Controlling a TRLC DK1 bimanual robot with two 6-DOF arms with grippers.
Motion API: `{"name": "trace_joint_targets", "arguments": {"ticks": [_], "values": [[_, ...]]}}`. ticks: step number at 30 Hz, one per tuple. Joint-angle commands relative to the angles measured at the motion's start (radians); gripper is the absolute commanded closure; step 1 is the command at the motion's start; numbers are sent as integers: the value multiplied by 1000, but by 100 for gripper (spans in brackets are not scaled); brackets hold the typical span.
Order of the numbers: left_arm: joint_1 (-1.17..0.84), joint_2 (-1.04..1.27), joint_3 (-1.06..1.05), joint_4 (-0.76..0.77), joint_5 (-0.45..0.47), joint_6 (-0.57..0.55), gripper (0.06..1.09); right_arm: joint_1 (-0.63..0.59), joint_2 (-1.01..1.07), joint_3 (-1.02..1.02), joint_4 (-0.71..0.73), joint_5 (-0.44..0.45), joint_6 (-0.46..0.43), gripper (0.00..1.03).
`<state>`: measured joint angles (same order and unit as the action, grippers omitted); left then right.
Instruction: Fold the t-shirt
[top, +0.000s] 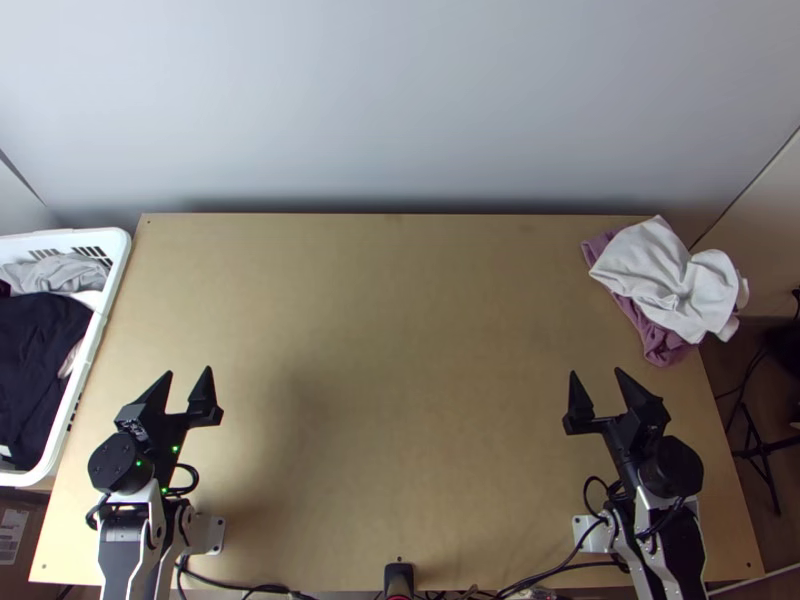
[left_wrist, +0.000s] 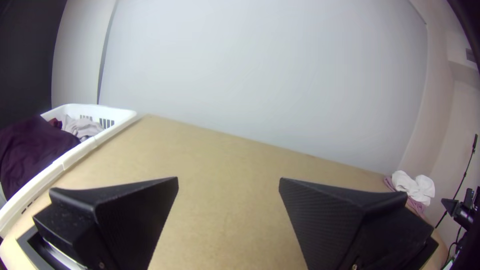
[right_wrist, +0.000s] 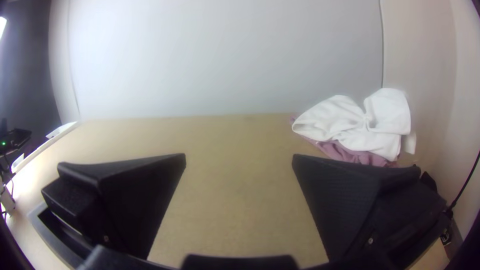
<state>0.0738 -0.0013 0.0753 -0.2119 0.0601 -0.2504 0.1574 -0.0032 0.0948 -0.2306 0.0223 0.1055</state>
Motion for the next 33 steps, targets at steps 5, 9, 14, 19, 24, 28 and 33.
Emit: {"name": "trace_joint_targets", "arguments": {"ticks": [5,9,14,19,24,28,33], "values": [[-40,1,0,0,0,-4,10,47,0,0,5,2,5,4],[-49,1,0,0,0,-9,10,-1,0,0,10,2,3,4],[-69,0,3,9,0,-30,10,-13,0,0,2,2,5,4],[-115,-3,44,48,-2,43,10,-18,0,0,17,5,-4,4],[-137,-2,83,25,1,174,10,-48,0,0,28,8,-20,4],[-65,1,43,120,-14,261,10,-73,3,6,198,13,-24,3],[-45,110,149,123,-14,260,15,-68,292,132,300,11,-15,3]]}}
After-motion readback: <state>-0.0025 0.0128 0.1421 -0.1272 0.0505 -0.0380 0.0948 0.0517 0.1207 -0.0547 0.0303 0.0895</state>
